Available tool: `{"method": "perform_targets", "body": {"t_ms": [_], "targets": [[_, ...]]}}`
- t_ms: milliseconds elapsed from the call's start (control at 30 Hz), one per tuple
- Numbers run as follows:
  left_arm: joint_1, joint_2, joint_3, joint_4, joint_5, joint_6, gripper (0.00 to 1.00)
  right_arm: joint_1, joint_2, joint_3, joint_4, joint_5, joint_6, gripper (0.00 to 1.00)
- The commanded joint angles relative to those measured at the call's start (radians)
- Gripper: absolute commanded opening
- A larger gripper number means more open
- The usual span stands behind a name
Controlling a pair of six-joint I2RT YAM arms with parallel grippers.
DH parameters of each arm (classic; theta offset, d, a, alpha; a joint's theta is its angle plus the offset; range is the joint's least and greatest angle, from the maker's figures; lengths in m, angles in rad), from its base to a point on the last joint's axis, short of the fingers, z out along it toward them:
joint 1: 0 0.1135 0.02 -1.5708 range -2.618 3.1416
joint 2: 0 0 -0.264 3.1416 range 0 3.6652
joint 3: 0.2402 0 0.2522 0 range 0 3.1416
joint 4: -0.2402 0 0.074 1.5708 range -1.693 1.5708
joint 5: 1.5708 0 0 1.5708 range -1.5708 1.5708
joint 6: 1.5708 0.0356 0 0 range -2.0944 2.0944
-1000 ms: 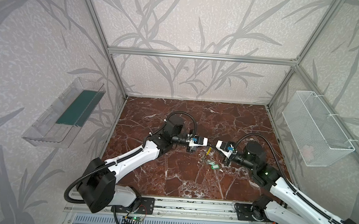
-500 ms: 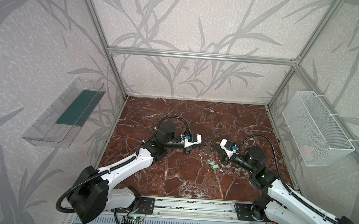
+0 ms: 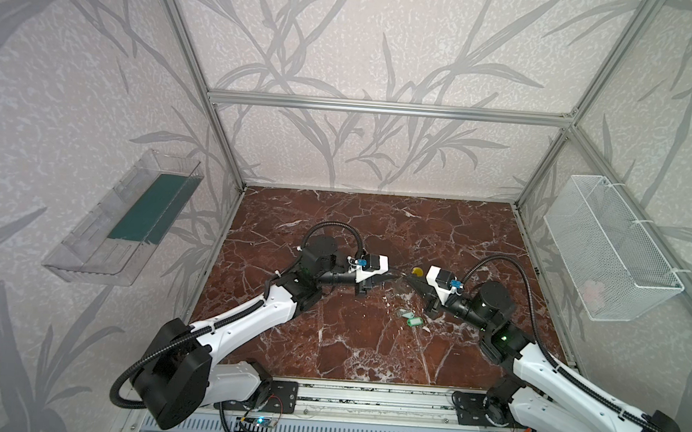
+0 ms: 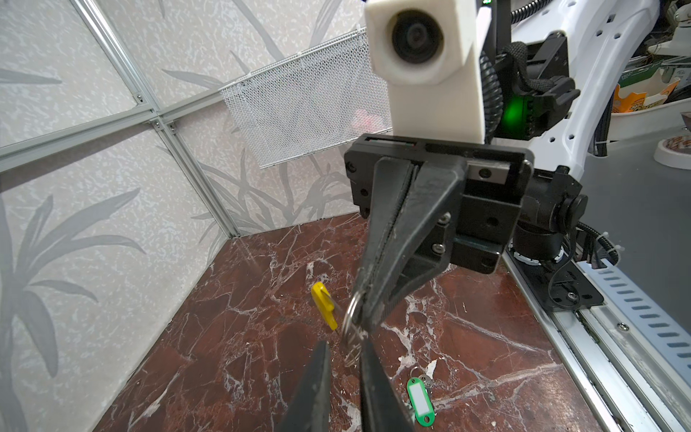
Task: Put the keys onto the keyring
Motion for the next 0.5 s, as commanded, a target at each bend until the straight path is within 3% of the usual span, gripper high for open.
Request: {"method": "perform_targets", "body": {"t_ms": [0,167,267,367,467], "targets": [[0.003,0.012,0.020,0.030,0.029,-0.003,0.16,0.007,0.009,0.004,0.046,-0.029,0.011,0.00],[0.002,0.026,0.031,0.037,0.051,-0.002,0.12,0.014,0.022,0.006,0.047,-0.031,0.005,0.00],[0.002,0.033,0.037,0.038,0.062,0.003,0.00,0.014,0.028,0.006,0.051,-0.027,0.003,0.00],[0.000,0.034,0.042,0.024,0.068,0.019,0.00,0.015,0.030,0.007,0.044,-0.009,0.005,0.00],[0.001,0.028,0.060,-0.030,0.056,0.056,0.00,0.015,0.014,0.019,-0.034,0.051,-0.022,0.11]]}}
